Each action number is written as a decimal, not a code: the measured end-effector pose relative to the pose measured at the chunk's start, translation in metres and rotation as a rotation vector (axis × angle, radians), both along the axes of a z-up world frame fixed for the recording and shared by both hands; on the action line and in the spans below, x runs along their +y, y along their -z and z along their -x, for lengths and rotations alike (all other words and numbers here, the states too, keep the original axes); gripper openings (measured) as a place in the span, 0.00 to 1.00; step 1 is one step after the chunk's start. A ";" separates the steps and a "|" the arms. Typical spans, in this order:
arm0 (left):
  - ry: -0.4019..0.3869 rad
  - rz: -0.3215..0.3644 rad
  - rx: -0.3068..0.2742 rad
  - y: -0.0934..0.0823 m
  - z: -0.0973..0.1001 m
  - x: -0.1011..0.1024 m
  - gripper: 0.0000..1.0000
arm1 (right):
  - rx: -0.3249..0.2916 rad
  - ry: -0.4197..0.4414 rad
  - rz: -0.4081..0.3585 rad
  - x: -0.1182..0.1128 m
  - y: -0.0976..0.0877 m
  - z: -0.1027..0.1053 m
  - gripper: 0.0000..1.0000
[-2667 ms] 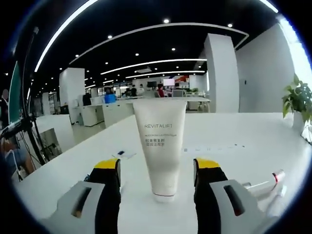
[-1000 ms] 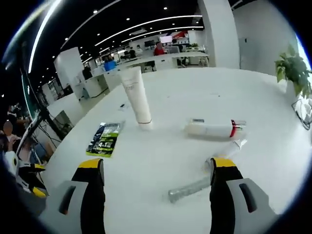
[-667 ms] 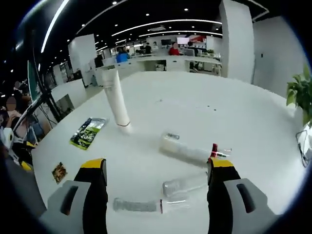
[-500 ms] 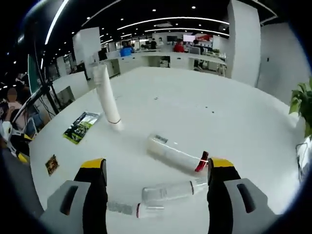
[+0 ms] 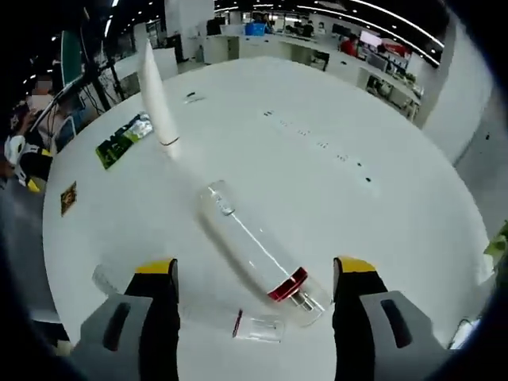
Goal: Arrange the skincare products in the storage area until every visible bottle or jar stands upright without overlapping.
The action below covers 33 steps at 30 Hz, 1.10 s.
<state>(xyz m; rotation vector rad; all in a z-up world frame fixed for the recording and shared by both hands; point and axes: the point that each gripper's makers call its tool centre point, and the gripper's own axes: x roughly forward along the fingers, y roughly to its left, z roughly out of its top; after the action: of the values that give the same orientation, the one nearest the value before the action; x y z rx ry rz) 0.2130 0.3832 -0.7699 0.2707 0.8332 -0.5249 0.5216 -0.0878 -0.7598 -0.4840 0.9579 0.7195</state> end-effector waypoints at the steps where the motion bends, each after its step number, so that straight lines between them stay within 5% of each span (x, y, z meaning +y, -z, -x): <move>1: 0.001 -0.003 0.003 0.001 0.000 0.000 0.68 | 0.018 -0.014 0.022 -0.003 0.003 0.000 0.72; 13: -0.005 -0.012 0.023 0.005 0.002 0.004 0.68 | 0.188 -0.193 0.163 -0.020 0.025 -0.005 0.46; 17: -0.009 -0.016 0.025 0.005 0.002 0.005 0.68 | 0.171 -0.264 0.227 -0.023 0.030 -0.008 0.35; 33: -0.011 -0.029 0.033 0.005 0.004 0.006 0.67 | 0.233 -0.358 0.246 -0.015 0.036 -0.005 0.31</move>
<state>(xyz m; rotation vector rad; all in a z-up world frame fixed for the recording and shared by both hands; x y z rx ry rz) 0.2088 0.3895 -0.7750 0.2847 0.8743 -0.5088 0.5269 -0.1032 -0.7961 -0.8148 1.2009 1.0013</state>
